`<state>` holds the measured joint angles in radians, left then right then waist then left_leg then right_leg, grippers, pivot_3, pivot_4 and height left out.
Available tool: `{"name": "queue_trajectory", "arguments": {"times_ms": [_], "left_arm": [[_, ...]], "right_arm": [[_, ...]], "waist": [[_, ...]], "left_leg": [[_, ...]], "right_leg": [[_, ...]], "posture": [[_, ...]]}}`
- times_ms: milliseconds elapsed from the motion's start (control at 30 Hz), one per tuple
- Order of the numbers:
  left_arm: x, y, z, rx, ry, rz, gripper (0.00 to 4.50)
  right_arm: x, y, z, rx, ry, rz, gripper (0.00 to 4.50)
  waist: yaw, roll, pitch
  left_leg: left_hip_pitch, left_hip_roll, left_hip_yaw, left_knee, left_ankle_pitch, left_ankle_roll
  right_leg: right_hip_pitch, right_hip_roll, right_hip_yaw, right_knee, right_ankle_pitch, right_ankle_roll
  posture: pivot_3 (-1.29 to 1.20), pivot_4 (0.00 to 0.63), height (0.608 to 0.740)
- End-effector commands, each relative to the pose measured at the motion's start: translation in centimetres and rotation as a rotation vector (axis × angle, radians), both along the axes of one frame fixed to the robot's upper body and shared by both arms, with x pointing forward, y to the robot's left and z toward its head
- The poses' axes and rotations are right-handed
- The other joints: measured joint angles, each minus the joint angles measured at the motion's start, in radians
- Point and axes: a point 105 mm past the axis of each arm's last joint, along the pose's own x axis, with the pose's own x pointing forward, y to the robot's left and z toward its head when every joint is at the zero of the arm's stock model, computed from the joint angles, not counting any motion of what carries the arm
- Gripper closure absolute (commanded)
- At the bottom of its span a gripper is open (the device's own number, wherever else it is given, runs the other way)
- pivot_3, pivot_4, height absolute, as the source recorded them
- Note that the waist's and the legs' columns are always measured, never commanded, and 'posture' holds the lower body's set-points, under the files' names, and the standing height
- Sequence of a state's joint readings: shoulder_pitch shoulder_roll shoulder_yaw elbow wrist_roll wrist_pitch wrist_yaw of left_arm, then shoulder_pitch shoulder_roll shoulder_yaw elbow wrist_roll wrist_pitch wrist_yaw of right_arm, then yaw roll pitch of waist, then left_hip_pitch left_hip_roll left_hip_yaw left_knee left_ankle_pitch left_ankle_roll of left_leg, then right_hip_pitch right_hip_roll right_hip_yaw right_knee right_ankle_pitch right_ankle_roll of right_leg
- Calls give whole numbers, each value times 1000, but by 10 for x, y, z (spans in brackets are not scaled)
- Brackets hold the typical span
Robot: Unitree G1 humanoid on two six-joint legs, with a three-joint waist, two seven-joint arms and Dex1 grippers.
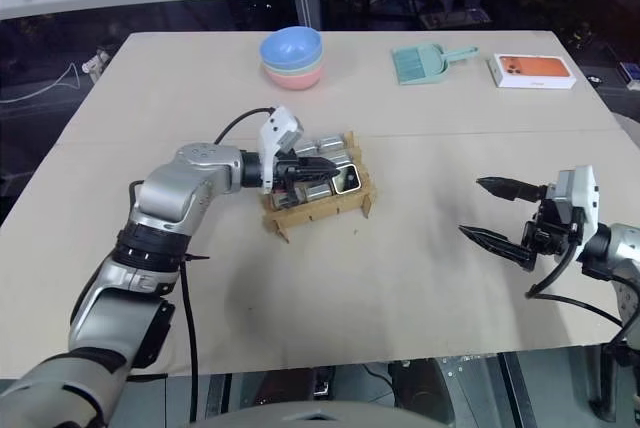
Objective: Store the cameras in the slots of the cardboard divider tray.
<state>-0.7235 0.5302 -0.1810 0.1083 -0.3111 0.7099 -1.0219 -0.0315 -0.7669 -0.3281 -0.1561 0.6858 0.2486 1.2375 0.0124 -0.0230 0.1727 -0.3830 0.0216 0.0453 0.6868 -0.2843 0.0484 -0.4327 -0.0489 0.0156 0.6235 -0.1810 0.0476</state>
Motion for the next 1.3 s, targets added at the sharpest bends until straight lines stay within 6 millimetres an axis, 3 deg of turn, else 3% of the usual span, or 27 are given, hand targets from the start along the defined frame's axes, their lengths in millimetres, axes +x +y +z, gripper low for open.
{"name": "queue_trajectory", "arguments": {"times_ms": [33,200,400,600,867,1033,1300], "left_arm": [[-5,15,33,-40,-102,-2,2213],[-23,44,53,-23,-148,-14,43],[-59,84,59,27,-114,-62,43],[-95,105,62,54,-89,-100,43],[-112,119,69,43,-117,-18,43],[-119,116,67,28,-113,-10,43],[-121,119,65,23,-108,12,43]], "right_arm": [[5,5,8,-5,-33,15,0],[19,21,13,-19,-31,42,0],[51,60,15,-99,-4,89,0],[89,107,16,-171,112,169,0],[113,142,1,-284,303,224,0],[116,157,-3,-288,367,248,0],[105,178,10,-215,353,339,0]], "waist": [[-5,0,1],[-18,-1,1],[-30,-1,3],[-31,-1,4],[-19,-1,4],[-25,0,4],[-34,0,5]], "left_leg": [[0,0,0,0,0,0],[1,1,0,0,0,0],[0,2,1,-1,0,0],[-8,3,3,0,0,0],[-17,1,2,0,2,-3],[-17,1,2,0,2,-4],[-15,1,1,-1,2,-4]], "right_leg": [[0,0,0,0,0,0],[-1,0,1,2,-1,-1],[-3,0,2,2,-1,-1],[-12,0,3,4,1,-4],[-16,-2,-3,1,3,-2],[-16,-2,-4,1,3,-2],[-16,-1,-3,3,3,-2]], "posture": [[0,150,740],[0,150,740],[0,150,740],[0,150,740],[0,150,740],[0,150,740],[0,150,740]]}}
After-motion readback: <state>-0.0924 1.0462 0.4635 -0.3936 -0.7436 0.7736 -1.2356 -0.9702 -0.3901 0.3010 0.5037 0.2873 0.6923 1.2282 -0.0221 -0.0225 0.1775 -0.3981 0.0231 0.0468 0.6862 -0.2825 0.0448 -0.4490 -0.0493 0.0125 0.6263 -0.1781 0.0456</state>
